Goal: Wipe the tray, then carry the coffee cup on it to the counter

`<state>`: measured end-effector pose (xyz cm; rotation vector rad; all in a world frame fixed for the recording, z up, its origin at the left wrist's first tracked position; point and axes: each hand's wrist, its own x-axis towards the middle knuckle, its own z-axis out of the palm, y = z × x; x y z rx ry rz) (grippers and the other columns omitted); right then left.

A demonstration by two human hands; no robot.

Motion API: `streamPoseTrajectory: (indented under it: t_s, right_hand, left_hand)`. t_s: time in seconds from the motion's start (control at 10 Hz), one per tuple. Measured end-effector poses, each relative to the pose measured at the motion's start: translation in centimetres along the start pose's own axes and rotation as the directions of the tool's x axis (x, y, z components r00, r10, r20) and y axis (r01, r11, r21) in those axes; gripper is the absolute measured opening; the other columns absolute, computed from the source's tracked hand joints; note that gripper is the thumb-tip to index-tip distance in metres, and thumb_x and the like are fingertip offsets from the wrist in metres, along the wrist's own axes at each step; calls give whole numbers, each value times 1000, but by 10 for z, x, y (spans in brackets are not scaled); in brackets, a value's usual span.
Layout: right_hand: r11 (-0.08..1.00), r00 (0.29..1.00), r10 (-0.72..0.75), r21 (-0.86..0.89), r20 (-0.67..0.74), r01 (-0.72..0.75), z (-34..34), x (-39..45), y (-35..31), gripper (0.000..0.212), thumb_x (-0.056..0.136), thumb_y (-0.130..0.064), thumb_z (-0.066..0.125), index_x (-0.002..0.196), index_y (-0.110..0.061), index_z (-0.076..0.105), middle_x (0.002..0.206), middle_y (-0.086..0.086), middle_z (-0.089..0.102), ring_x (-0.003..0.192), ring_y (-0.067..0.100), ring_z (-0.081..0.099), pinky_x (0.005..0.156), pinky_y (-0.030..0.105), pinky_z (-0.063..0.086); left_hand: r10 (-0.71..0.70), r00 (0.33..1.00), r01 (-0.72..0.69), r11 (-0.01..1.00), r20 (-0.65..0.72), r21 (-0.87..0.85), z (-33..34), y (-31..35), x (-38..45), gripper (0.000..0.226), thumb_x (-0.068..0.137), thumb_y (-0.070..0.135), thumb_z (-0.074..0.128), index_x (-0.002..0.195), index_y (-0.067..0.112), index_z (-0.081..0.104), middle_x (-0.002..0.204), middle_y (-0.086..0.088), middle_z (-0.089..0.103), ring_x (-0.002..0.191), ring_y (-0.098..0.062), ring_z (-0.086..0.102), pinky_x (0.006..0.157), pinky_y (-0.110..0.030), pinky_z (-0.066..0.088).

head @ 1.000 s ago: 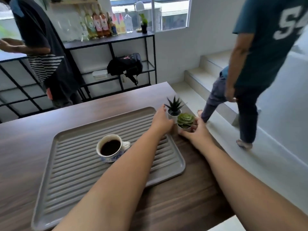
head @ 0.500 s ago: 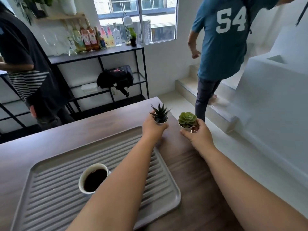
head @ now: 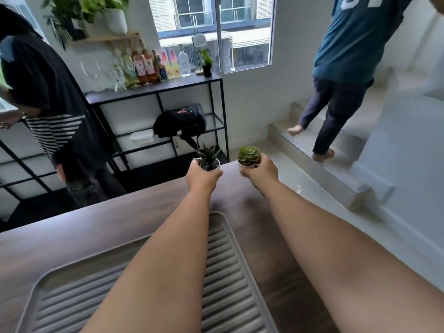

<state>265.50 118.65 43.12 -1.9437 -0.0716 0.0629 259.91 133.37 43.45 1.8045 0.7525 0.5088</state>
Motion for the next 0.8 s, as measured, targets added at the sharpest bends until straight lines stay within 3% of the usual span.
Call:
streamPoseTrajectory:
  t_s: [0.2,0.5,0.6,0.7,0.8]
  right_hand:
    - [995,999,21,-96,35,-17,24,25,0,45,74,-29,73,115,-17,58,110,5,68,103,26,61,77,22,39]
    - [989,998,18,-149,57,-9,43,37,19,46,74,-23,73,116,-15,57,113,6,67,107,26,59,81,25,40]
    - [988,998,17,-155,65,-7,43,35,21,52,73,-23,74,121,-16,56,116,5,66,109,25,59,82,24,40]
    - [991,997,12,-132,78,-2,42,32,24,69,72,-21,75,135,-17,46,128,4,60,118,24,56,93,25,40]
    - [992,999,1,-123,47,5,33,19,24,85,74,-21,76,146,-13,32,139,8,52,127,24,48,105,31,37]
  left_hand:
    - [-23,999,22,1000,38,18,19,-10,20,46,59,17,82,100,21,60,98,0,71,91,-20,66,86,-33,55]
    - [-58,997,57,998,49,35,39,-31,17,48,66,21,83,106,21,56,94,10,62,97,-17,62,82,-27,46]
    - [-71,996,68,996,49,66,37,-29,17,58,66,20,84,116,20,53,107,4,67,107,-19,61,86,-28,46]
    - [-101,993,100,995,61,21,34,-28,14,91,66,17,86,142,20,36,136,-1,57,127,-20,51,103,-31,40]
    - [-92,994,91,995,50,33,26,-24,1,108,67,14,85,152,16,19,146,-1,46,136,-19,42,109,-32,35]
